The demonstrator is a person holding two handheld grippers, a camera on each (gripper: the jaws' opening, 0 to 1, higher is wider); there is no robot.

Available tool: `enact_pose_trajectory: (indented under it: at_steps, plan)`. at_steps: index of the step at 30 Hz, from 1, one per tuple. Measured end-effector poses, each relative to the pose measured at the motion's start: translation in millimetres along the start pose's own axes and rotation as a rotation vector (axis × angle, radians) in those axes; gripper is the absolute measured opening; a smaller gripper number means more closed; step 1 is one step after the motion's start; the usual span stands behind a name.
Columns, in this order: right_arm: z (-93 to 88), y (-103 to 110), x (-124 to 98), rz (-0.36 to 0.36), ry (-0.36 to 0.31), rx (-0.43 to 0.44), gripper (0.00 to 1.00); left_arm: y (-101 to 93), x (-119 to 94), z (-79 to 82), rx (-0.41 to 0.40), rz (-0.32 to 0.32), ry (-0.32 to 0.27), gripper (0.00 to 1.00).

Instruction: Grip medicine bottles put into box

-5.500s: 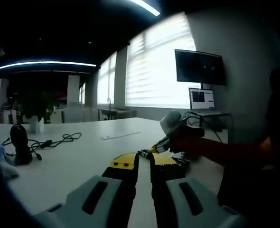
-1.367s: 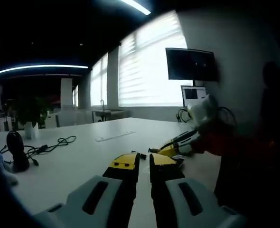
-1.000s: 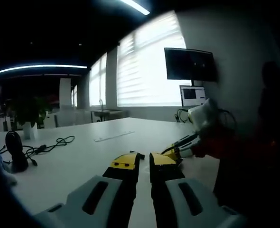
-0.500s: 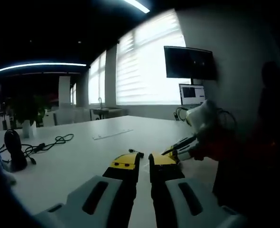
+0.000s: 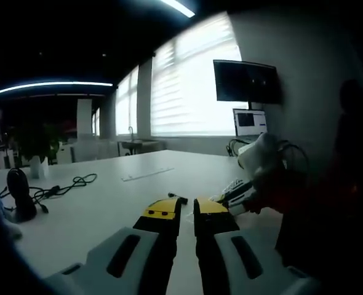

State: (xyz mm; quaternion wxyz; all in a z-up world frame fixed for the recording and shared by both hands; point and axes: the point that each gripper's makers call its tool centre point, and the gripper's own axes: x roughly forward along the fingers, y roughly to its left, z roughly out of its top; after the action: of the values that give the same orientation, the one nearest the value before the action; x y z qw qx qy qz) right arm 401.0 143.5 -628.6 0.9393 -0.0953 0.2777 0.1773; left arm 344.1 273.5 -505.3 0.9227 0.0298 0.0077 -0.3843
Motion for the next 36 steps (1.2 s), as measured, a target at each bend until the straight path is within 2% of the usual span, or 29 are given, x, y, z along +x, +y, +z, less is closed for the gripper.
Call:
enact_pose_trajectory:
  at_steps: [7, 14, 28, 36]
  plan:
    - [-0.1, -2.2, -1.1, -0.004, -0.004, -0.005, 0.08, 0.2, 0.3, 0.1, -0.002, 0.000, -0.001, 0.03]
    - [6.3, -0.8, -3.4, 0.030, -0.059, 0.030, 0.09, -1.3, 1.0, 0.0, -0.001, -0.002, 0.001, 0.03]
    - [3.8, -8.7, -9.7, 0.037, -0.057, 0.034, 0.02, -3.4, 3.1, -1.0, 0.009, -0.005, 0.006, 0.03]
    - [4.4, -5.8, -8.7, 0.072, -0.042, 0.052, 0.01, -2.9, 2.7, -0.3, 0.008, -0.003, 0.003, 0.03]
